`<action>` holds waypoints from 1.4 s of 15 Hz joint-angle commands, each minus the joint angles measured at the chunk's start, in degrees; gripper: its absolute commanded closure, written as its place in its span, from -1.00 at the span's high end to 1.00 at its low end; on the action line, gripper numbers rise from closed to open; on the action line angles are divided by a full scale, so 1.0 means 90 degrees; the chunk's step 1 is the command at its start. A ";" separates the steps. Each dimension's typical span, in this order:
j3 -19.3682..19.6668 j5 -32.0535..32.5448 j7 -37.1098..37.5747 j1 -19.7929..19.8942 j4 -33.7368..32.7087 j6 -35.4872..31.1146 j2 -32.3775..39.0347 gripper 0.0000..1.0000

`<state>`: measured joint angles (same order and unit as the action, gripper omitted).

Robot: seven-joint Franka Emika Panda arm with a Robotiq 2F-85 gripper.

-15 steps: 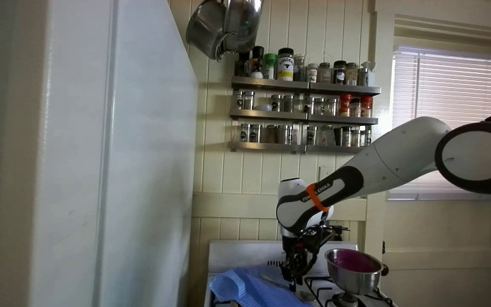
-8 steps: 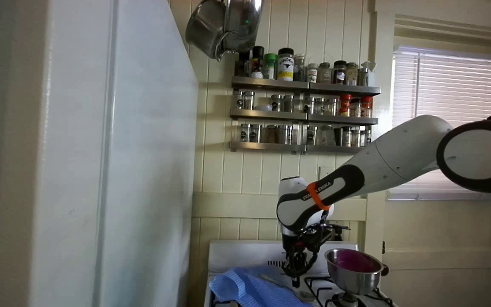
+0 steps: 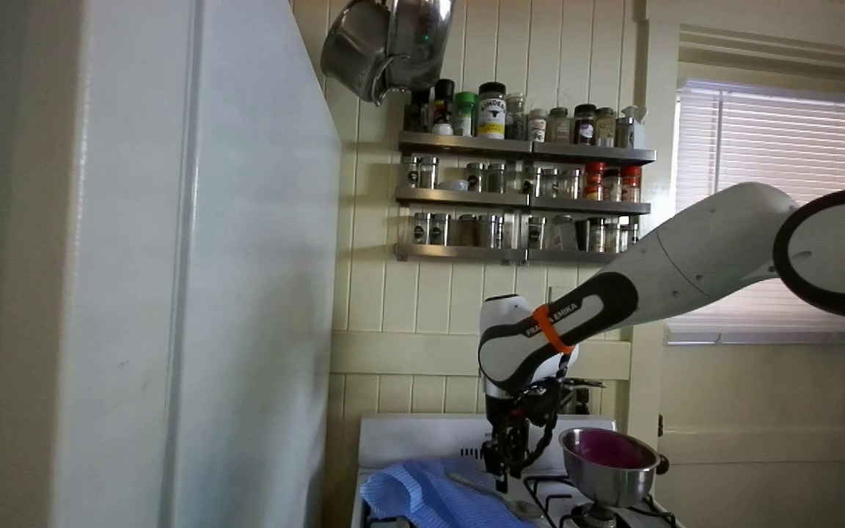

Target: Pick up the pink bowl and spoon, then put them inside the silver bowl

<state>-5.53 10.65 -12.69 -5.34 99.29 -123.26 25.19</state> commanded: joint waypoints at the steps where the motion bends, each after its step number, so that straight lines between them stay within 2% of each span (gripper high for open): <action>1: -0.0208 -0.0237 -0.0762 0.0152 0.0316 -0.0475 -0.0093 0.76; 3: -0.0289 -0.0398 -0.1143 0.0229 0.0285 -0.0574 0.0005 1.00; 10: -0.0434 -0.0985 -0.2020 0.0535 0.0355 -0.0612 0.0108 1.00; 12: -0.0453 -0.1104 -0.2164 0.0603 0.0336 -0.0582 0.0171 0.84; 15: -0.0465 -0.1199 -0.2262 0.0652 0.0277 -0.0547 0.0266 0.39; 18: -0.0462 -0.1234 -0.2289 0.0666 0.0250 -0.0525 0.0322 0.06; 19: -0.0461 -0.1241 -0.2287 0.0669 0.0250 -0.0524 0.0329 -0.01; 21: -0.0446 -0.1227 -0.2255 0.0669 0.0252 -0.0530 0.0319 0.00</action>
<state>-8.91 0.85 -31.89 -0.07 101.27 -127.57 27.98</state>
